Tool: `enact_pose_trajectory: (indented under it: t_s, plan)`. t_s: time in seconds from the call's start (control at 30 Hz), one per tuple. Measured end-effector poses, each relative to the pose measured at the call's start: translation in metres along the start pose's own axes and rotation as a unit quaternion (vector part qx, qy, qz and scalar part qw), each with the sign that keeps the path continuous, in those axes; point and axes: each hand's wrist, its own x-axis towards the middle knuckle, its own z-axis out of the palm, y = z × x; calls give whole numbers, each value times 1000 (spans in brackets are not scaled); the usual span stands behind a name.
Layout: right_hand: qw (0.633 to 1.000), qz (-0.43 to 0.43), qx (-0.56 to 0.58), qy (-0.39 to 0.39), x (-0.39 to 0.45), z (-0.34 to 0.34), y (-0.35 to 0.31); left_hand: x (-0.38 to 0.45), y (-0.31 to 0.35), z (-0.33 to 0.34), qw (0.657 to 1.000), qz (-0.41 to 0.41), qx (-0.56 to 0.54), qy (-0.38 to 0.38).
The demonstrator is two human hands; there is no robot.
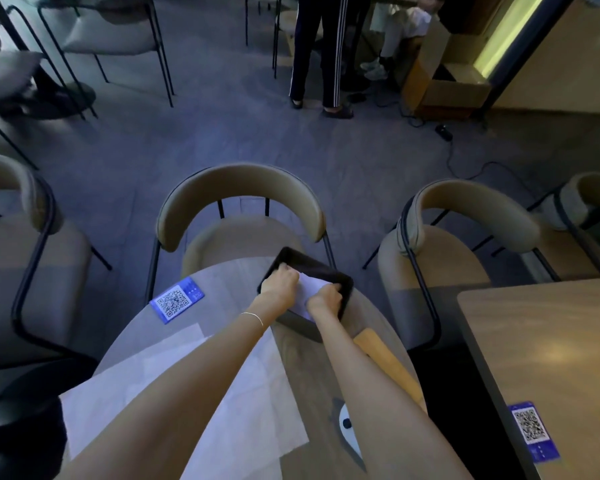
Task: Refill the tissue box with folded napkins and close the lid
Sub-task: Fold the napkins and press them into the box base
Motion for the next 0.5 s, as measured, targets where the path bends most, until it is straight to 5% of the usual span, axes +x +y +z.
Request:
enact_pose_trajectory:
  t_s: [0.23, 0.37, 0.5]
  plan:
    - [996, -22, -79, 20, -28, -11, -11, -48, -11, -20, 966, 74, -175, 176]
    - [961, -207, -167, 76, -56, -9, 2, -92, -40, -17, 946, 41, -235, 219]
    - [898, -416, -133, 60, -93, 6, 17, -142, -84, 18, 939, -42, -262, 220]
